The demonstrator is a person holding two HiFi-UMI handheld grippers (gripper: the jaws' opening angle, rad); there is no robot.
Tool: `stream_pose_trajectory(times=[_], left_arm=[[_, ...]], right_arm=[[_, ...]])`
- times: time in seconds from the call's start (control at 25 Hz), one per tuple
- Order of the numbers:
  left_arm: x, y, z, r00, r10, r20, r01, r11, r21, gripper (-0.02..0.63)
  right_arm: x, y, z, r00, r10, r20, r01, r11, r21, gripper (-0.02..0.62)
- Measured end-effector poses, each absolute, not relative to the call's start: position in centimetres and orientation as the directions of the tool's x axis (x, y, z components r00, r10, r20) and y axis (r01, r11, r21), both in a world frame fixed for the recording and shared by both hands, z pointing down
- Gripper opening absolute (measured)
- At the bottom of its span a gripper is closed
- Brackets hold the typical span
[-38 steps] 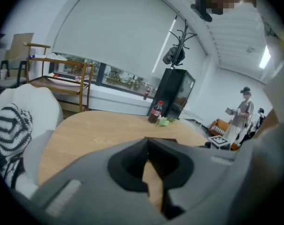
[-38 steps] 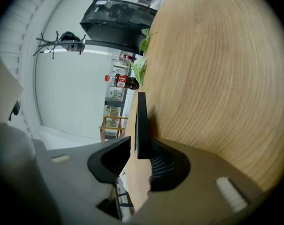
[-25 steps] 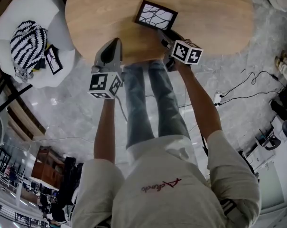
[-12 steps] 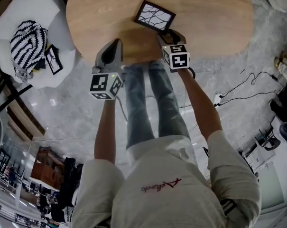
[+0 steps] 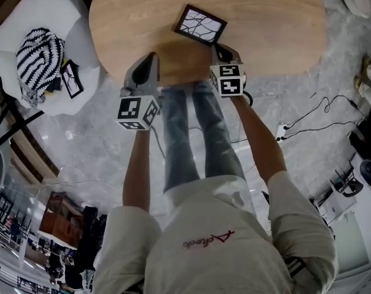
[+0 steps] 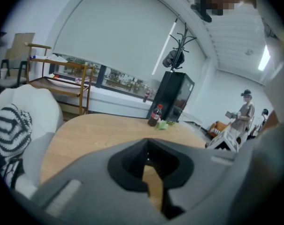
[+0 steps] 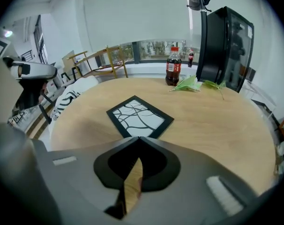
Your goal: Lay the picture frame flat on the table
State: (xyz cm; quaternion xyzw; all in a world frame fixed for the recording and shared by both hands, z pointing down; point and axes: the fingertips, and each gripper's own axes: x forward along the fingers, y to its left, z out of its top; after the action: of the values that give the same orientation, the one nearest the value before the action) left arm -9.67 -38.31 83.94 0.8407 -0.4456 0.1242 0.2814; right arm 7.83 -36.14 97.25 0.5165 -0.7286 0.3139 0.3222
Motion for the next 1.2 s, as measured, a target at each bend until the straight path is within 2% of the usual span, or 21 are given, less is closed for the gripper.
stream_pose_trajectory(times=[0.44,1.2], left_arm=[[-8.9,-38.1,81.2,0.568,-0.684,0.458,-0.823,-0.454,0.342,0.002],[-9.9,-40.2,68.6,0.527,-0.757,0.386,-0.848,-0.439,0.297,0.002]], right_arm=[[7.7,-36.7,91.8,-0.346,-0.583,0.735,-0.930,0.317,-0.186,0.003],[7.5,-40.9,72.2,-0.394,-0.757,0.521,-0.918,0.353,-0.181,0.003]])
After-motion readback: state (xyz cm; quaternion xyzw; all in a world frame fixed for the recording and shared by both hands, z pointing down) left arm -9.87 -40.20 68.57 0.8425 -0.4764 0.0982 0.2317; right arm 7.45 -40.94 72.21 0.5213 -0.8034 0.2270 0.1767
